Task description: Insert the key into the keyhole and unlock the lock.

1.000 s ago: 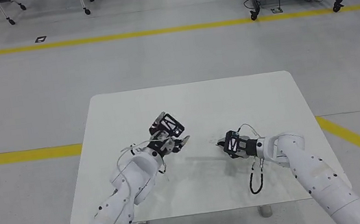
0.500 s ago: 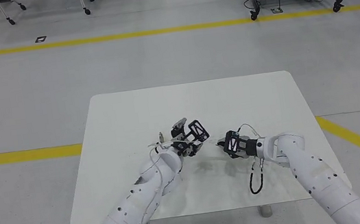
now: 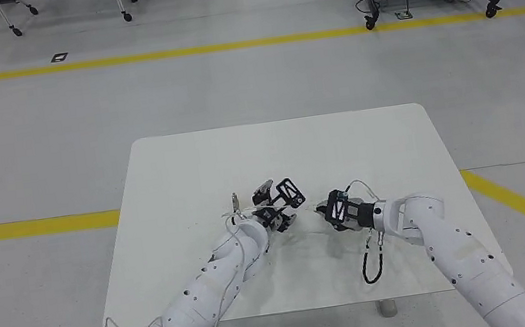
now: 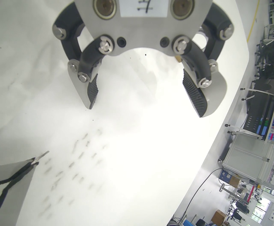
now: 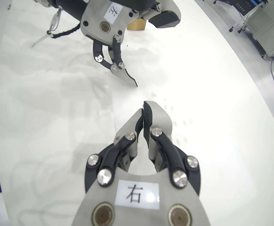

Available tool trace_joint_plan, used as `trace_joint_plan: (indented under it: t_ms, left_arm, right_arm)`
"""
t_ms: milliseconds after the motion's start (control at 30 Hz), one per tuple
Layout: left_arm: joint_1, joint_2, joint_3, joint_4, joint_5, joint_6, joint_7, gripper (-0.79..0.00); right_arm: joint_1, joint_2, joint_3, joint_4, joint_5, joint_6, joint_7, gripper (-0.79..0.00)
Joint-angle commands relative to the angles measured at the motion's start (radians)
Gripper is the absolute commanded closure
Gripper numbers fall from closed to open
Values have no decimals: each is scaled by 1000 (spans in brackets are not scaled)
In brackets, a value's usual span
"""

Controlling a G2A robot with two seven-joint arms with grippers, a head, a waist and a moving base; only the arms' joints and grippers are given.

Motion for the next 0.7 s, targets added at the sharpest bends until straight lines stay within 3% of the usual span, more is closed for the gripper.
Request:
trace_joint_plan:
  t_ms: [0, 167, 300, 433, 567, 667]
  left_arm:
    - [-1, -4, -1, 8, -2, -1, 4, -785]
    - [-1, -9, -6, 10, -1, -10, 9, -785]
    - [-1, -5, -42, -52, -5, -4, 14, -785]
    - [21, 21, -134, -193, 9, -10, -10, -785]
    - [123, 67, -324, -424, -69, -88, -40, -785]
    - [136, 72, -342, -447, -72, -95, -41, -785]
  right_arm:
    - [-1, 2, 13, -1, 41, -16, -25, 0]
    - [-15, 11, 65, -5, 125, -38, -78, 0]
    - [-34, 18, 108, -13, 188, -43, -104, 0]
    - [-53, 26, 141, -22, 249, -89, -127, 0]
    - [-54, 29, 147, -26, 263, -113, -130, 0]
    - [-54, 29, 147, -26, 263, -113, -130, 0]
